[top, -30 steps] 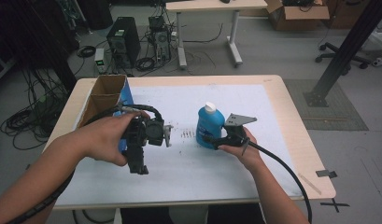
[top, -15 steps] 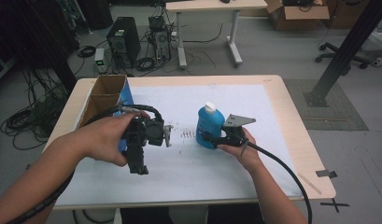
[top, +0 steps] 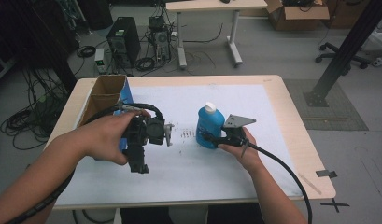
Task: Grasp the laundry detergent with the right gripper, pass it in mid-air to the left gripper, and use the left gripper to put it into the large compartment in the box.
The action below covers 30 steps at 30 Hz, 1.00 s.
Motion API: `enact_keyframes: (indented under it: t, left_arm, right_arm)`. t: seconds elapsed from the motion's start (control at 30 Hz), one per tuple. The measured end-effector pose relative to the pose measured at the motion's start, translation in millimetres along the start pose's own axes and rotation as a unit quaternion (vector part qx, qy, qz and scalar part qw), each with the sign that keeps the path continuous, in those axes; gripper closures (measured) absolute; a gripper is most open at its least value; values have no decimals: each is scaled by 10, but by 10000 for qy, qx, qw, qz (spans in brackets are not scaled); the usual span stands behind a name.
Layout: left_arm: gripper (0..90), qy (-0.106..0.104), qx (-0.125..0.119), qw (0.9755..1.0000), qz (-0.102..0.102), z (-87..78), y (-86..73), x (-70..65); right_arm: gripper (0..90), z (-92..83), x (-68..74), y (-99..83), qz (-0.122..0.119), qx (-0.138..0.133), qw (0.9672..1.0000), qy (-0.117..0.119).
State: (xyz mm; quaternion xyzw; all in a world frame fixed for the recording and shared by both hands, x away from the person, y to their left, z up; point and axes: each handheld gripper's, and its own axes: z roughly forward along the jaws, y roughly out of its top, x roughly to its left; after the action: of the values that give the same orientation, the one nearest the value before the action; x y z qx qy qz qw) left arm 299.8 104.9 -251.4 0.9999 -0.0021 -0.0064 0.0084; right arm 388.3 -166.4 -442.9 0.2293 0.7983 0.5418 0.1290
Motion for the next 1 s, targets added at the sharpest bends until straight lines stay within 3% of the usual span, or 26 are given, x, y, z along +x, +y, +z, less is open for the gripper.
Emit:
enact_keyframes:
  t: [0.27,0.37,0.57,0.6,0.7,0.77,0.97,1.0]
  left_arm:
    - [2,14,6,10000,-32,-10,-6,26]
    - [2,41,-18,10000,-32,-36,4,50]
    - [2,66,-30,10000,-20,-55,50,108]
    - [2,77,-39,10000,-20,-61,67,121]
    - [2,84,-81,9999,6,-93,99,144]
    - [2,100,-121,9999,9,-137,133,159]
    - [2,134,-181,9997,61,-238,197,168]
    - [2,134,-181,9997,61,-238,197,168]
  right_arm:
    - [451,-45,27,51,-99,-19,9998,170]
    - [451,-185,44,197,-206,-187,9988,408]
    - [450,-414,66,427,-550,-230,9957,702]
    - [449,-487,81,497,-689,-169,9944,779]
    - [448,-544,101,549,-779,-115,9926,921]
    - [447,-596,145,595,-901,-85,9887,1195]
    - [446,-564,308,612,-1130,73,9793,1679]
    - [446,-564,308,612,-1130,73,9793,1679]
